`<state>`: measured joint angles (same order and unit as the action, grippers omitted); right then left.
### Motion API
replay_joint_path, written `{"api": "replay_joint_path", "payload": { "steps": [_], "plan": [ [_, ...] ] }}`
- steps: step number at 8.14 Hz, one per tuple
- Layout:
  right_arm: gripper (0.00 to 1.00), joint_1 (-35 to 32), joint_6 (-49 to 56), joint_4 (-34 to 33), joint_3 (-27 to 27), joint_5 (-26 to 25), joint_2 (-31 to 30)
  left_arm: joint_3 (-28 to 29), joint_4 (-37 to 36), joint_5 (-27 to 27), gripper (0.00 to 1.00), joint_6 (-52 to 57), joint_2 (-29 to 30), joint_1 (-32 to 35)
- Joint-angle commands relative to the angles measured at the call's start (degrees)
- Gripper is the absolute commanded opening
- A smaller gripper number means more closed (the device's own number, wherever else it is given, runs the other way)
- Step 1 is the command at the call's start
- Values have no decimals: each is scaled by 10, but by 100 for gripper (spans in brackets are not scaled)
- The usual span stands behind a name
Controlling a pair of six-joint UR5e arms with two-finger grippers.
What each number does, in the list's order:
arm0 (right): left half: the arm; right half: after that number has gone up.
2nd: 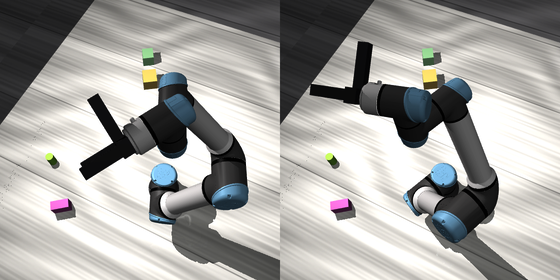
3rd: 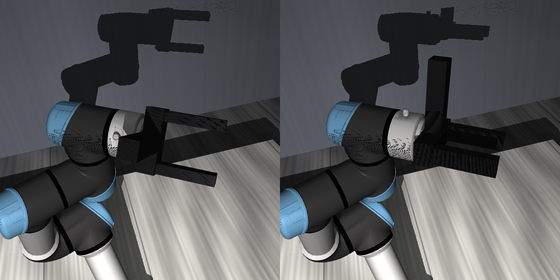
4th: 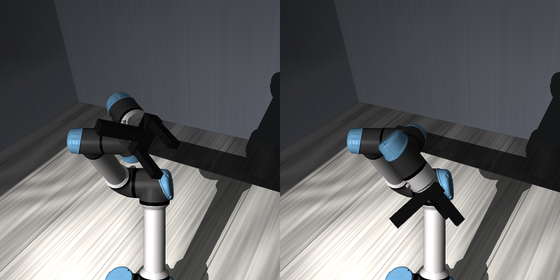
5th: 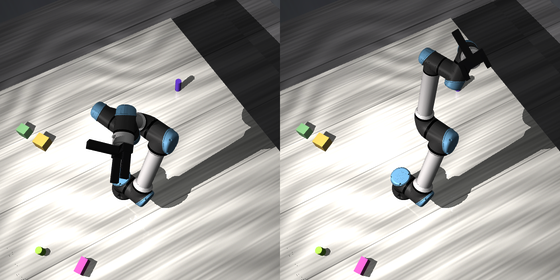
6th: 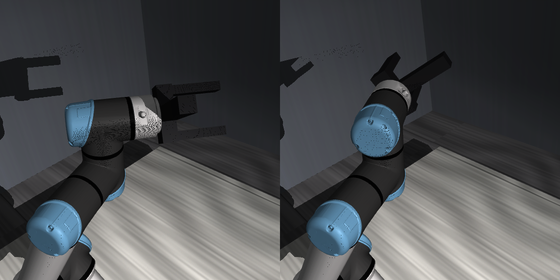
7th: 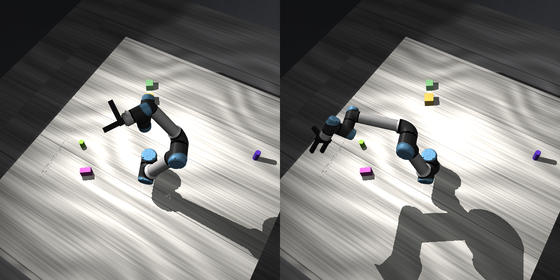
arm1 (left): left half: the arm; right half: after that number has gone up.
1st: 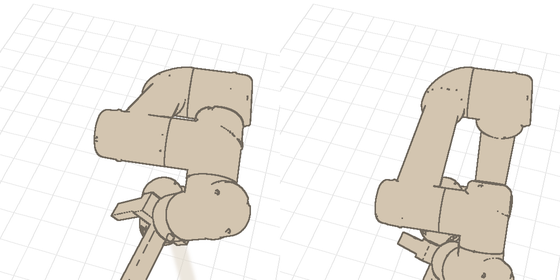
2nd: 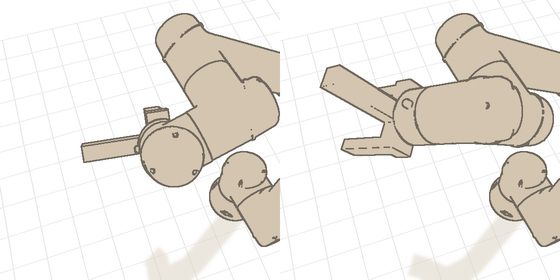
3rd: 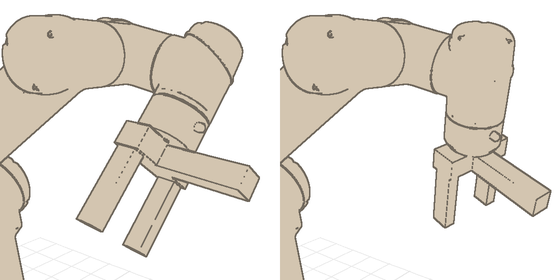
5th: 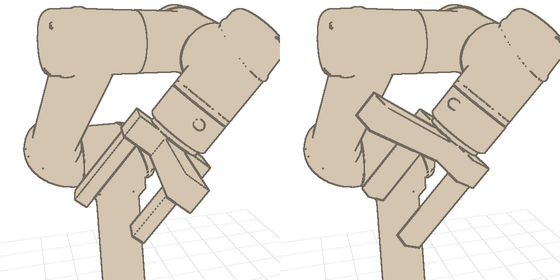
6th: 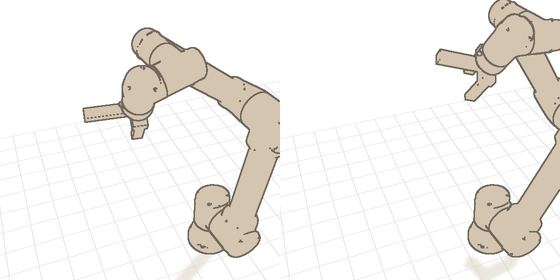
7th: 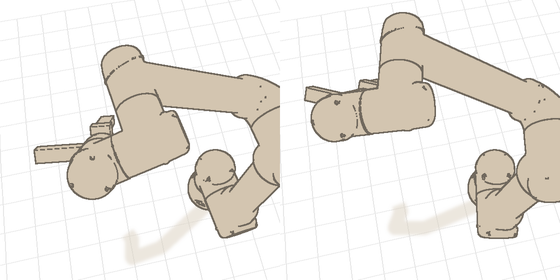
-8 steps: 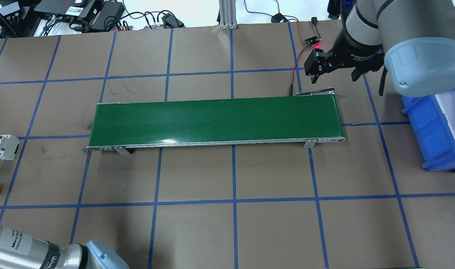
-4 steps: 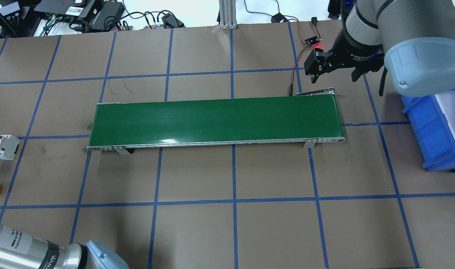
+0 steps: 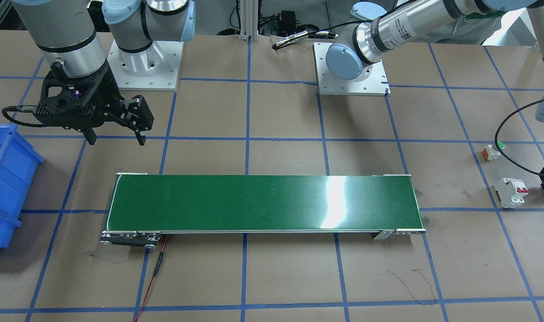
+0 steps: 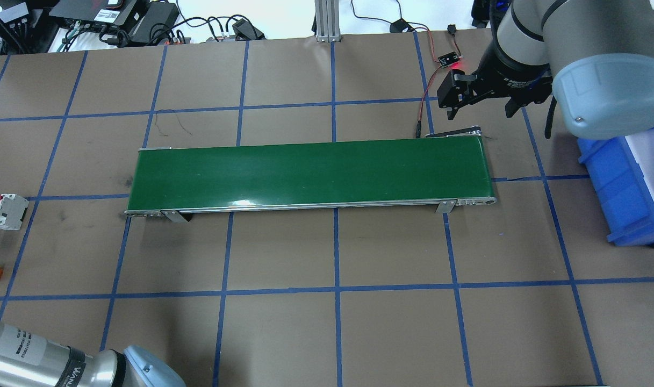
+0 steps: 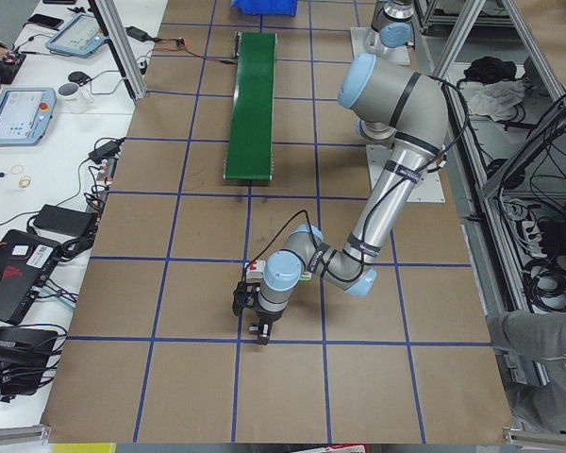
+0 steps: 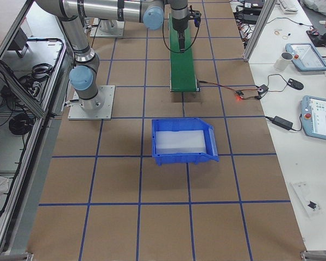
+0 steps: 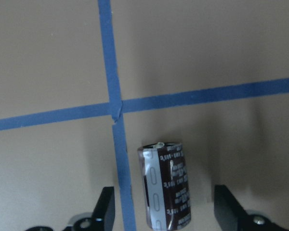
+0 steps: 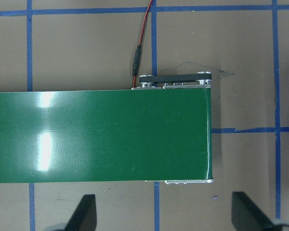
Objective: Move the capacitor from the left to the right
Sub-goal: 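Lower the left gripper onto the brown capacitor and grasp it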
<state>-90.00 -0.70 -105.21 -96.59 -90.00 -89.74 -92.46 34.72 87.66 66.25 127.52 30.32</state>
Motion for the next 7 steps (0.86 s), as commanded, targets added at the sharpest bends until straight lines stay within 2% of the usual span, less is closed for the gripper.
{"api": "replay_joint_path", "payload": {
  "steps": [1, 5, 7],
  "plan": [
    [100, 0, 0, 0, 0, 0, 0, 0, 0, 0, 70, 0, 0, 0],
    [100, 0, 0, 0, 0, 0, 0, 1, 0, -2, 63, -1, 10, 0],
    [100, 0, 0, 0, 0, 0, 0, 2, -1, 0, 54, 0, 12, 0]
  ]
}}
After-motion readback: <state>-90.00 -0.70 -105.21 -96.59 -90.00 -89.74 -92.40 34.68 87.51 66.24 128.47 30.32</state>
